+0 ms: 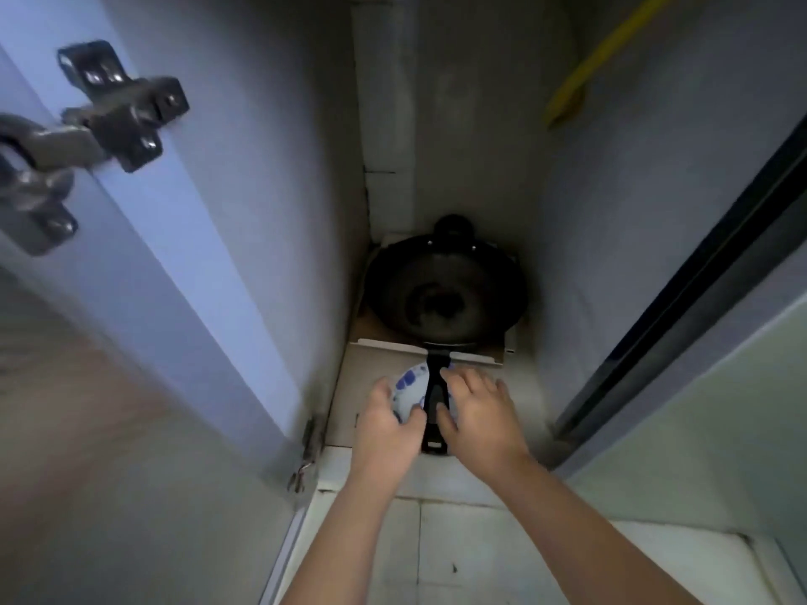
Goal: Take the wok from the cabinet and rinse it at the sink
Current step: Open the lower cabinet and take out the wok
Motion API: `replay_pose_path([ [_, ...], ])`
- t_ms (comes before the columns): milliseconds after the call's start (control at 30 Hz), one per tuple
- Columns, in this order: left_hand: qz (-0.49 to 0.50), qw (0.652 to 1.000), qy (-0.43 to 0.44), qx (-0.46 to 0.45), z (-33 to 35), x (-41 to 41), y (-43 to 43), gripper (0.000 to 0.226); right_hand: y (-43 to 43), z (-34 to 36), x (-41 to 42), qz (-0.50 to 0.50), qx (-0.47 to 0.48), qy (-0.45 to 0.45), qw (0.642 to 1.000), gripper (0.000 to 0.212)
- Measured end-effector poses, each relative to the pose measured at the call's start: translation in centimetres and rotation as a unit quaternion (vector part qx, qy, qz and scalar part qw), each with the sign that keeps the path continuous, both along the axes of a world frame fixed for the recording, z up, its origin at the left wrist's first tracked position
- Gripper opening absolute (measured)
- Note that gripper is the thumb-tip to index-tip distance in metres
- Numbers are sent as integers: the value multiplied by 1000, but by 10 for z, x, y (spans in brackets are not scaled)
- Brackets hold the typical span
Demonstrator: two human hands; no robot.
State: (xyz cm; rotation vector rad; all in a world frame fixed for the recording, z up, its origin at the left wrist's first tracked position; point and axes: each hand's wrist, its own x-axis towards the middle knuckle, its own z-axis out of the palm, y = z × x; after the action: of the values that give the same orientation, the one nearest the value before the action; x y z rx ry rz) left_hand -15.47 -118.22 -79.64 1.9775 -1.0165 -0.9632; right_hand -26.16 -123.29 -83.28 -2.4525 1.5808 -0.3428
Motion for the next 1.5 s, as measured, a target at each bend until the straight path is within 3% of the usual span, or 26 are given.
replay_pose_path([
  [167, 44, 994, 98, 1, -55, -2, -29, 52, -27, -39, 2, -41, 83, -94, 991, 49],
  [267, 64, 980, 189, 6, -69, -5, -38, 44, -37, -50, 4, -91, 154, -202, 963, 45],
  [467, 69, 956, 284, 22, -78, 2, -45, 16, -52, -53, 17, -201, 339, -424, 815, 38],
  [533, 53, 958, 280, 28, -76, 3, -45, 6, -56, -55, 21, -219, 371, -463, 774, 19],
  [567, 42, 959, 277, 31, -76, 2, -46, 6, -57, -55, 22, -221, 386, -489, 750, 5],
  [667, 17, 961, 272, 38, -79, -4, -48, 23, -66, -54, 24, -226, 459, -524, 681, 16],
  [800, 20, 965, 259, 23, -82, -12, -51, 30, -69, -51, 24, -230, 530, -499, 645, 29],
  [933, 37, 969, 241, 33, -82, -18, -52, 23, -72, -59, 28, -236, 549, -537, 595, 31],
  [1100, 51, 975, 209, 50, -81, -23, -57, 23, -75, -63, 31, -231, 538, -540, 604, 33],
  [1167, 55, 979, 189, 43, -84, -24, -56, 22, -76, -65, 35, -216, 516, -519, 646, 36],
  [1267, 50, 987, 152, 26, -87, -26, -54, 20, -76, -66, 38, -190, 451, -451, 747, 37],
  [1400, 46, 993, 112, 12, -88, -28, -51, 20, -73, -64, 36, -171, 405, -401, 803, 35],
  [1500, 48, 993, 104, 6, -87, -30, -48, 23, -71, -63, 34, -163, 394, -403, 810, 33],
])
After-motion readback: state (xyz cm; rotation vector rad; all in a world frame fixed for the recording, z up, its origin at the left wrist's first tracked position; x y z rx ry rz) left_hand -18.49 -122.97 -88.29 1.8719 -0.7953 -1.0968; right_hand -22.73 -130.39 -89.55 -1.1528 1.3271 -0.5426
